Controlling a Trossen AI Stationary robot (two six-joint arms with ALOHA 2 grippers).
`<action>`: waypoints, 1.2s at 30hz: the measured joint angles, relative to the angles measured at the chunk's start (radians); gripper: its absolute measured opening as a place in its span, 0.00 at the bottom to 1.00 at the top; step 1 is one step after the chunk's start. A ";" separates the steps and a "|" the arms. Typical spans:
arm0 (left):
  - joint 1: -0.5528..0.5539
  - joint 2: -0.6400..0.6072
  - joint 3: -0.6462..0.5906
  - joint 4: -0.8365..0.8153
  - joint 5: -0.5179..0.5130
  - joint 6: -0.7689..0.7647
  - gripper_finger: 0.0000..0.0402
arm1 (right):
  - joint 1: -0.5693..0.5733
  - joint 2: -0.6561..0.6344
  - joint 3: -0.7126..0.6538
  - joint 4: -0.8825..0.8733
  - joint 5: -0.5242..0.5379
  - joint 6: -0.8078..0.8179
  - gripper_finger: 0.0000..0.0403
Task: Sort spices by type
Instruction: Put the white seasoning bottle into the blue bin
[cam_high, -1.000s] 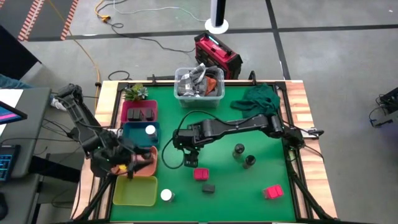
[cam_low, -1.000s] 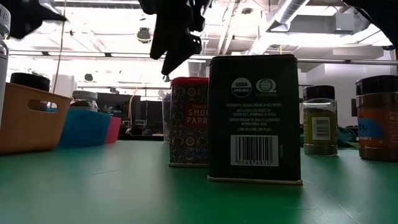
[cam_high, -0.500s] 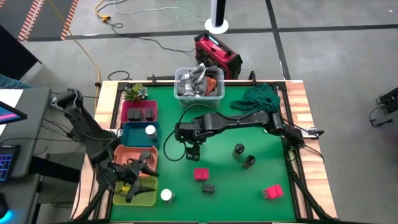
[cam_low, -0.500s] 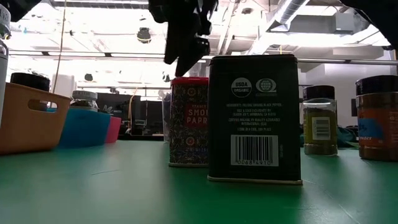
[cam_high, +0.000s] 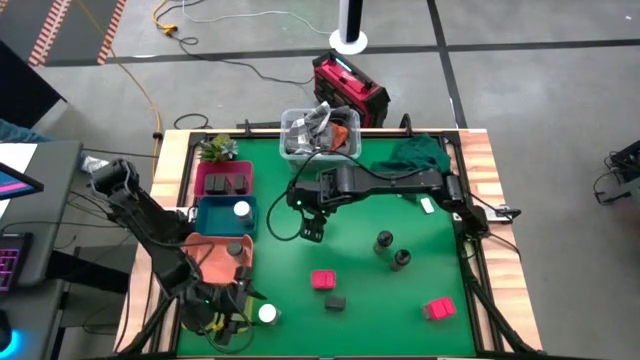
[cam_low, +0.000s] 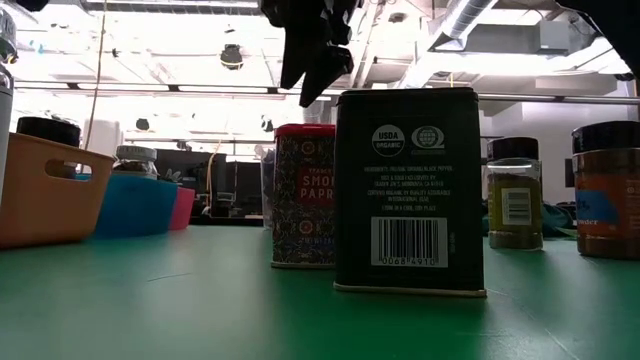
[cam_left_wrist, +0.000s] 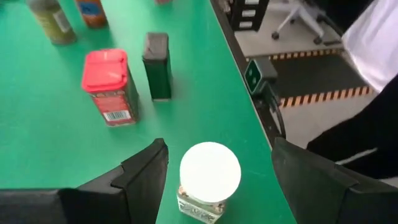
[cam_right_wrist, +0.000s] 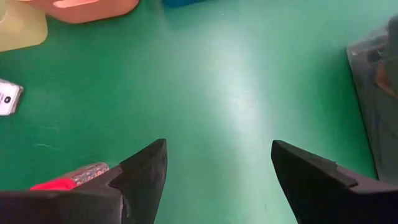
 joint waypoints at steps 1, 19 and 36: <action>0.004 0.013 0.006 0.000 0.005 -0.001 0.68 | 0.003 0.000 0.000 0.000 0.000 0.000 0.77; 0.097 0.135 0.153 -0.244 0.186 0.074 0.69 | 0.016 -0.033 0.000 -0.062 -0.001 0.018 0.77; 0.147 0.135 0.153 -0.172 0.335 0.145 0.69 | 0.016 -0.033 0.000 -0.056 -0.001 0.022 0.77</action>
